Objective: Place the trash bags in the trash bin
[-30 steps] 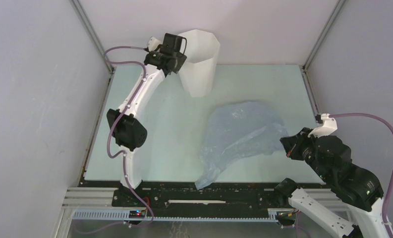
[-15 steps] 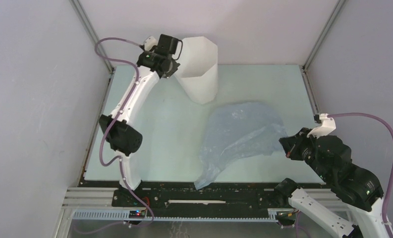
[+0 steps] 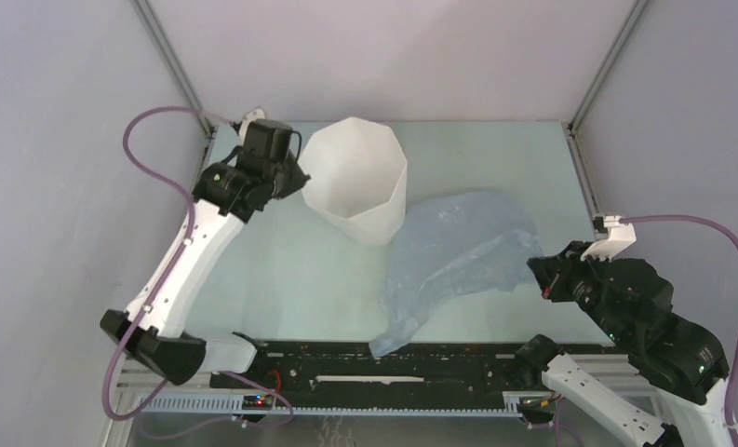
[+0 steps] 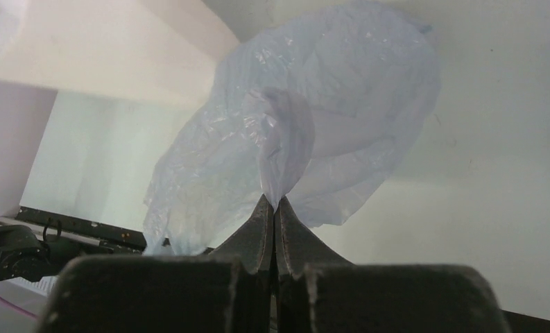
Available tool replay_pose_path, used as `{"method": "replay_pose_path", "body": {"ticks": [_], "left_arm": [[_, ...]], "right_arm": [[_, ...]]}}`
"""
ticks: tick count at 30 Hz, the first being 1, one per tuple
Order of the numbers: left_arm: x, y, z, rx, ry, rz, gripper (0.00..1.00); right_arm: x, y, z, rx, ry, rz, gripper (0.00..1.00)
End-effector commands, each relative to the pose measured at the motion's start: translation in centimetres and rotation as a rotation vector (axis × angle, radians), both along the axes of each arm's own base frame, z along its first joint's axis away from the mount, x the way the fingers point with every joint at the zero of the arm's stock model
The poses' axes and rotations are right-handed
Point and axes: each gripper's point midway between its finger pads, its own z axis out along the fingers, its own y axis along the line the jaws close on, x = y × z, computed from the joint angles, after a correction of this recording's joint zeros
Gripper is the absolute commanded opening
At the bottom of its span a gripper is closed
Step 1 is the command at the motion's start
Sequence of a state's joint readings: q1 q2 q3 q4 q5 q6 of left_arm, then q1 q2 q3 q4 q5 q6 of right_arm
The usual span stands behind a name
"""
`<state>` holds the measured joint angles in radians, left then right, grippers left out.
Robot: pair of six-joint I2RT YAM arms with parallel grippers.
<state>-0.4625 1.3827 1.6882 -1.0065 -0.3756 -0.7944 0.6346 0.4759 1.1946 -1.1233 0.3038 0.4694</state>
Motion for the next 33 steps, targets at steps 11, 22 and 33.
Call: {"method": "replay_pose_path", "body": {"ticks": [11,22,33], "left_arm": [[-3.3,-0.2,-2.5,-0.021,-0.049,-0.050,0.00],[-3.7,-2.7,-0.1,-0.038,-0.098,-0.244,0.78],[-11.3,-2.5,-0.7,-0.140,-0.134,-0.426,1.00]], "right_arm": [[0.3,0.1,1.0,0.016,-0.032,-0.002,0.00],[0.2,0.7,1.2,0.059,-0.015,0.006,0.00],[1.2,1.9,1.5,0.069,0.001,0.019,0.00]]}}
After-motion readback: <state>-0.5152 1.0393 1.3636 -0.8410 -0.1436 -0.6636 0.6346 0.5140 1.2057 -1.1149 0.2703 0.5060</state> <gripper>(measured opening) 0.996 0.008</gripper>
